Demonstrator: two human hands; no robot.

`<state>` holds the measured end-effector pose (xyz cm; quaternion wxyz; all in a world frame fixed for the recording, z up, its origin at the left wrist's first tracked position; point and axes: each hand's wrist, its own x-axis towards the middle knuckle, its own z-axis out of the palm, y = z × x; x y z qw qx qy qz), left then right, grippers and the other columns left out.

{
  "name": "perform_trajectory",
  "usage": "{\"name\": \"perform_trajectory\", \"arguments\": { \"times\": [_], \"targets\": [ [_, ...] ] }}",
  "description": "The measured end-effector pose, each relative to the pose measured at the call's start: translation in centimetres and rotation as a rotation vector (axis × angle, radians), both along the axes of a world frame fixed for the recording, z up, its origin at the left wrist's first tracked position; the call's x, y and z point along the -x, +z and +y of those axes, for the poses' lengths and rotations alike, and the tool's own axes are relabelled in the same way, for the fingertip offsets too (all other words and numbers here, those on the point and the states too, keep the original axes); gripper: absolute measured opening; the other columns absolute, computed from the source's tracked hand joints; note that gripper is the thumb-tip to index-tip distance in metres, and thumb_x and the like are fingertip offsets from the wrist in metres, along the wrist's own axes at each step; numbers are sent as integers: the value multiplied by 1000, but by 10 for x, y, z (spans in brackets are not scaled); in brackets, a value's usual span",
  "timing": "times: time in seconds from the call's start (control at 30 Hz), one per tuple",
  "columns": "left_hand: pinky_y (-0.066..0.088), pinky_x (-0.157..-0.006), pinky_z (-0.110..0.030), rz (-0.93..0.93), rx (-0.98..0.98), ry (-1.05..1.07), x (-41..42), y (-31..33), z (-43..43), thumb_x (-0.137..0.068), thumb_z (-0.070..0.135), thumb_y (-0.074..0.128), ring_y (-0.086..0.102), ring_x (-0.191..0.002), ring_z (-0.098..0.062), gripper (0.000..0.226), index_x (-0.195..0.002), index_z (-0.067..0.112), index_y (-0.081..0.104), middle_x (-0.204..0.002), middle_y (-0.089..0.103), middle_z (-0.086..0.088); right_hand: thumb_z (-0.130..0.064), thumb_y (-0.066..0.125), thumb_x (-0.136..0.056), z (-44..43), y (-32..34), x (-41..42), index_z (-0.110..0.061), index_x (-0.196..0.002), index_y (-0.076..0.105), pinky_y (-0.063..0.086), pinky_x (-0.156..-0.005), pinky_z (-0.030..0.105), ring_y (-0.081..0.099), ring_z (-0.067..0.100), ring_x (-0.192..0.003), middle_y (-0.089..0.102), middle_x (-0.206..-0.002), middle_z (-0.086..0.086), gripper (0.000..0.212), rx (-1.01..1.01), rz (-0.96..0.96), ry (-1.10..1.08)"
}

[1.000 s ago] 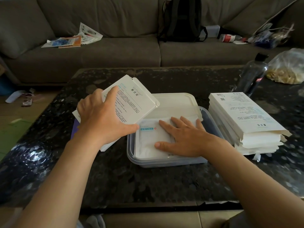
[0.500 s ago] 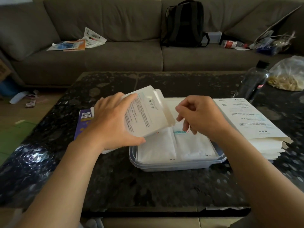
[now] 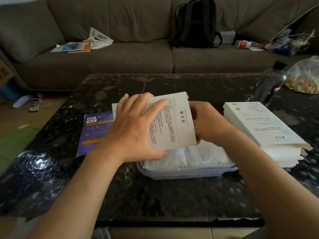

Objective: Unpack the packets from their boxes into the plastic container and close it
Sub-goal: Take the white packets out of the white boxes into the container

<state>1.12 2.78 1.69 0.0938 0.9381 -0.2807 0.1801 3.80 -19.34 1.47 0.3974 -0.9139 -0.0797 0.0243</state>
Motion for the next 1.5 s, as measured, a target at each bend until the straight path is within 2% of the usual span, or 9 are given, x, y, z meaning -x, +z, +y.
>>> {"name": "perform_trajectory", "arguments": {
  "times": [0.3, 0.67, 0.9, 0.97, 1.07, 1.17, 1.23, 1.33, 1.5],
  "targets": [
    [16, -118, -59, 21, 8, 49, -6, -3, 11, -47, 78, 64, 34, -135, -29, 120, -151, 26, 30, -143, 36, -3, -31, 74, -89, 0, 4, 2, -26, -112, 71, 63, -83, 41, 73, 15, -97, 74, -110, -11, 24, -181, 44, -70],
    [14, -120, -52, 132, 28, 210, -9, 5, 33, -43, 82, 60, 26, -137, -24, 127, -153, 32, 22, -145, 27, 5, -24, 71, -92, -13, 19, 1, -22, -109, 68, 63, -62, 31, 76, 12, -81, 75, -103, -5, 17, -567, 66, -282],
    [11, -119, -52, 116, -11, 303, -13, 2, 37, -45, 82, 64, 25, -138, -27, 127, -153, 31, 20, -145, 27, 2, -16, 70, -94, -20, 27, 1, -31, -136, 52, 63, -62, 36, 77, 14, -80, 71, -103, -4, 48, -713, -22, -421],
    [12, -119, -54, 118, -16, 330, -15, 1, 38, -46, 83, 65, 25, -138, -28, 127, -153, 32, 18, -146, 27, 1, -12, 68, -95, -22, 29, 2, -36, -135, 52, 63, -61, 38, 77, 18, -84, 70, -102, -4, 50, -709, -39, -408],
    [15, -119, -57, 112, -28, 376, -17, -1, 39, -46, 85, 63, 27, -139, -30, 128, -153, 33, 17, -149, 27, -1, -6, 60, -99, -24, 33, 6, -16, -105, 70, 62, -58, 34, 75, 22, -90, 71, -104, -2, 15, -701, -35, -336],
    [14, -119, -57, 117, -36, 376, -17, -3, 38, -45, 85, 62, 27, -139, -30, 127, -153, 32, 18, -148, 28, -1, 2, 46, -98, -27, 37, 9, -3, -80, 68, 64, -62, 35, 76, 22, -94, 75, -104, 1, 29, -803, 34, -192],
    [13, -119, -56, 119, -33, 353, -16, -5, 37, -45, 84, 63, 27, -138, -29, 127, -153, 31, 20, -146, 28, -1, 10, 37, -91, -28, 39, 11, -2, -80, 68, 65, -72, 41, 74, 25, -101, 74, -111, 4, 36, -839, 59, -90],
    [15, -118, -57, 121, -27, 356, -16, -5, 36, -44, 86, 60, 28, -137, -29, 128, -152, 32, 19, -144, 29, 0, 21, 40, -92, -30, 41, 10, -2, -88, 72, 64, -73, 39, 75, 24, -101, 75, -111, 4, 40, -763, -8, -16],
    [16, -118, -57, 137, -15, 370, -16, -4, 35, -45, 87, 59, 27, -138, -29, 128, -153, 33, 18, -147, 28, -1, 2, 67, -91, -27, 38, 8, -15, -93, 70, 62, -84, 34, 73, 12, -103, 76, -96, -15, 17, -600, -307, -50]
  ]
}}
